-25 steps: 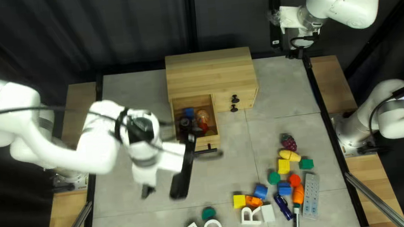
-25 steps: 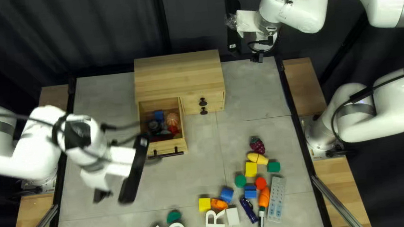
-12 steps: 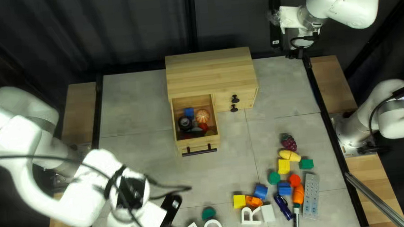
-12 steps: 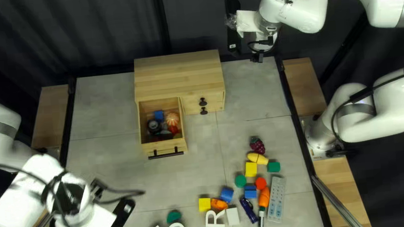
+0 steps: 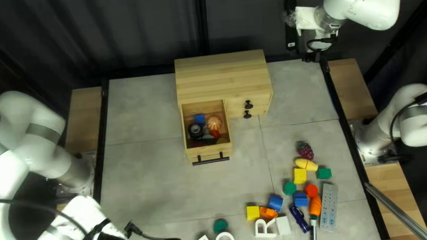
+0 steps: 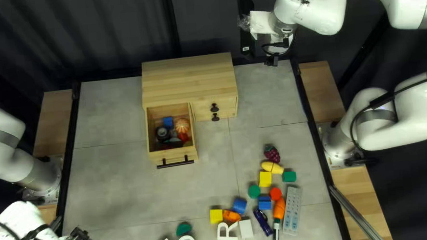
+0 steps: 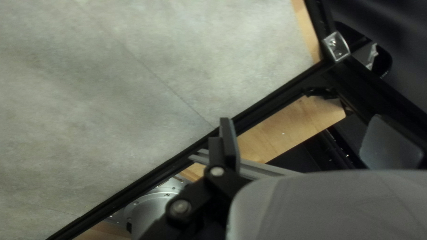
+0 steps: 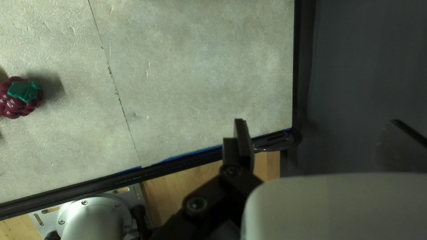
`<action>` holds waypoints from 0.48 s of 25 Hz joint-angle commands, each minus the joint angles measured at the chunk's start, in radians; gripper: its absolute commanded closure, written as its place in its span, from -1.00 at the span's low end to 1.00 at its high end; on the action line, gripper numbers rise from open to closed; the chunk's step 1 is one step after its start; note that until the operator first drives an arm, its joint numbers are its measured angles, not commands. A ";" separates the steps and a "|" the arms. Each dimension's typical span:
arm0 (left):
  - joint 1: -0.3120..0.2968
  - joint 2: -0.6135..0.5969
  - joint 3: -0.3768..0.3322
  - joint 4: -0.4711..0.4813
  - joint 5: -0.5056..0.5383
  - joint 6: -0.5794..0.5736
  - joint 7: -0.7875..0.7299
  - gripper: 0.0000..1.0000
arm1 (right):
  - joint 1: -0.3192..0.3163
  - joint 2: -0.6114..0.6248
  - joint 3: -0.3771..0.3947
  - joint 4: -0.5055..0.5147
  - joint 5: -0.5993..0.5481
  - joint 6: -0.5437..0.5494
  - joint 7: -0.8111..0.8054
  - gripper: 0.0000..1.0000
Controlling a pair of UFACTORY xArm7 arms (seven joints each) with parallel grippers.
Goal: Open drawers and place objects into drawer and close
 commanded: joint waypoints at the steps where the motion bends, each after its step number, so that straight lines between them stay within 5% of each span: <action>1: -0.001 -0.001 -0.001 -0.001 -0.001 -0.001 -0.001 -1.00 | 0.000 0.000 0.000 0.000 0.000 0.000 0.000 -1.00; 12: -0.001 -0.001 -0.001 -0.001 -0.001 -0.001 -0.001 -1.00 | 0.022 0.023 0.009 0.028 0.001 -0.012 -0.018 -1.00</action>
